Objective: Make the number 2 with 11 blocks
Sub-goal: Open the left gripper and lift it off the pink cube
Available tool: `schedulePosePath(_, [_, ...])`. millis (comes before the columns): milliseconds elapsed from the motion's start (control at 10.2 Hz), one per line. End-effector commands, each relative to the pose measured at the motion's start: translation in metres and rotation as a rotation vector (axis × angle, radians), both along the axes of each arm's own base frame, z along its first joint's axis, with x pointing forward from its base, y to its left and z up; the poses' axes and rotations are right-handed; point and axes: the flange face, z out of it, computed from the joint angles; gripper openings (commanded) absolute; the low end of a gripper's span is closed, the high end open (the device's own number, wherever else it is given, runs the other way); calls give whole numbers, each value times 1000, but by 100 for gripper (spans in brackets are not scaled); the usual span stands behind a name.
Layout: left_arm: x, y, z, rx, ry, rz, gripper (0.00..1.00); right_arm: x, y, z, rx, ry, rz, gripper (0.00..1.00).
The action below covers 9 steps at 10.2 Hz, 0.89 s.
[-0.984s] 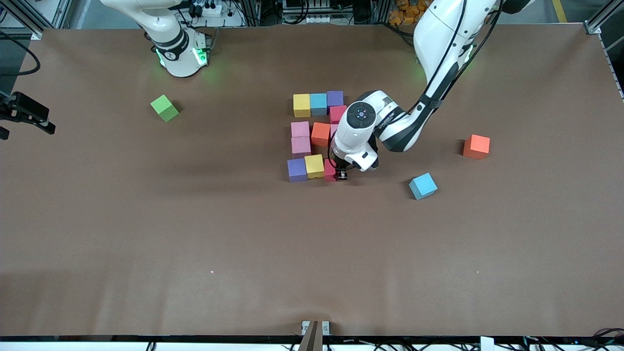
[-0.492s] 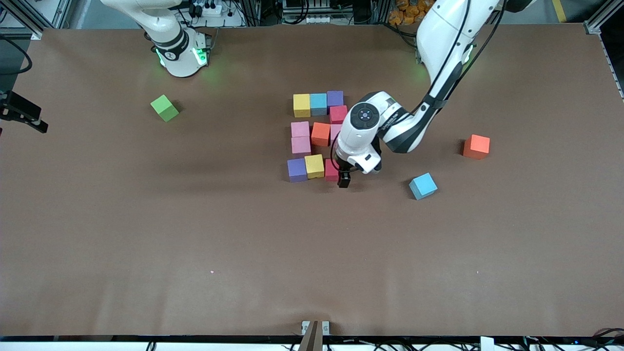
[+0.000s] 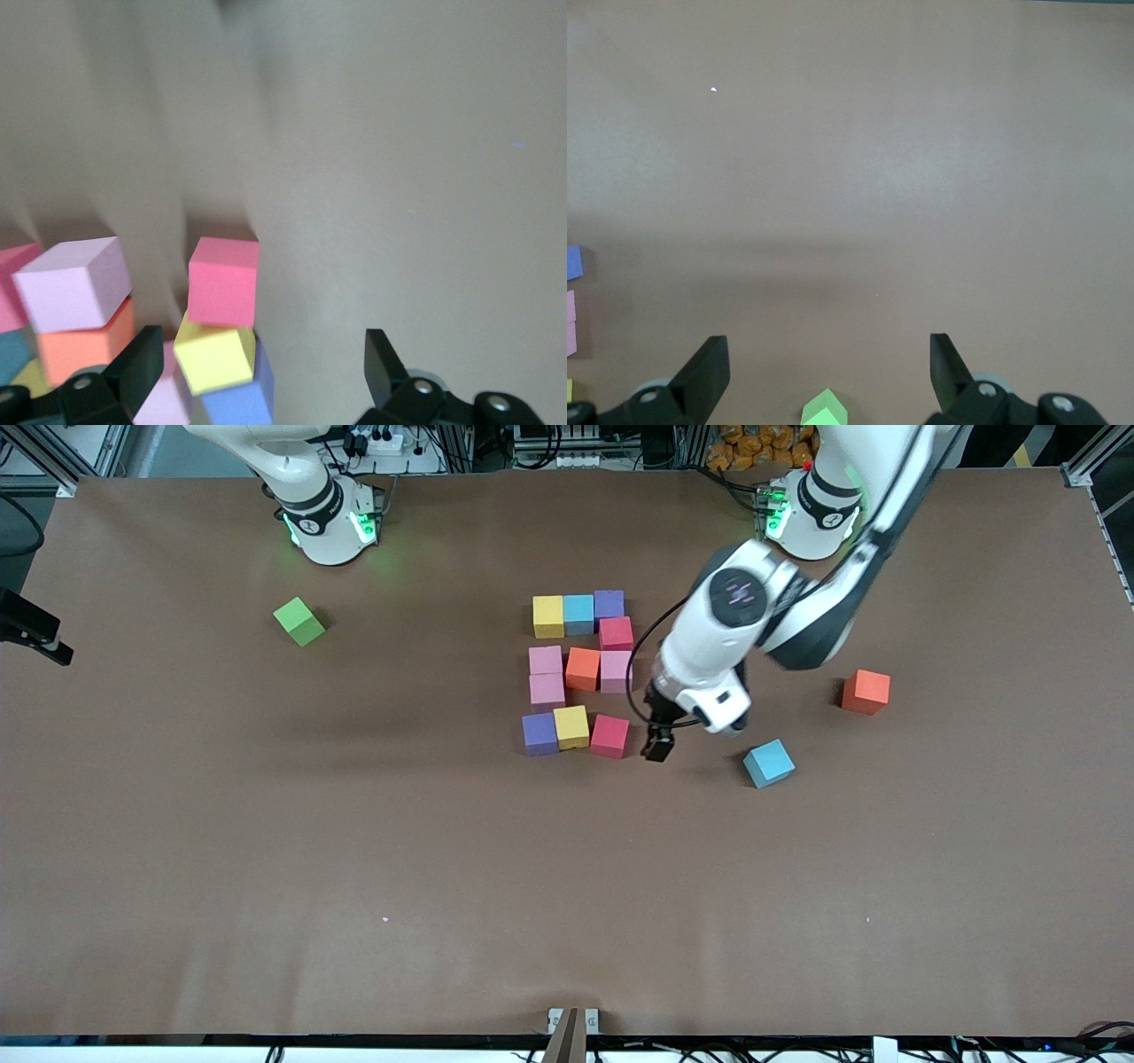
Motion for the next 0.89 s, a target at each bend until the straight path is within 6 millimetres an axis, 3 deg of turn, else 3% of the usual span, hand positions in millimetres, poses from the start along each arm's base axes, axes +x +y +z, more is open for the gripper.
schedulePosePath(0, [17, 13, 54, 11, 17, -139, 100, -2, 0, 3, 15, -10, -31, 100])
schedulePosePath(197, [39, 44, 83, 63, -24, -265, 100, -3, -1, 4, 13, -14, -31, 100])
schedulePosePath(394, [46, 58, 106, 175, -52, -460, 100, -4, 0, 5, 13, -16, -42, 100])
schedulePosePath(788, [69, 128, 157, 246, -44, -832, 100, -2, 24, 2, 20, -1, -71, 100])
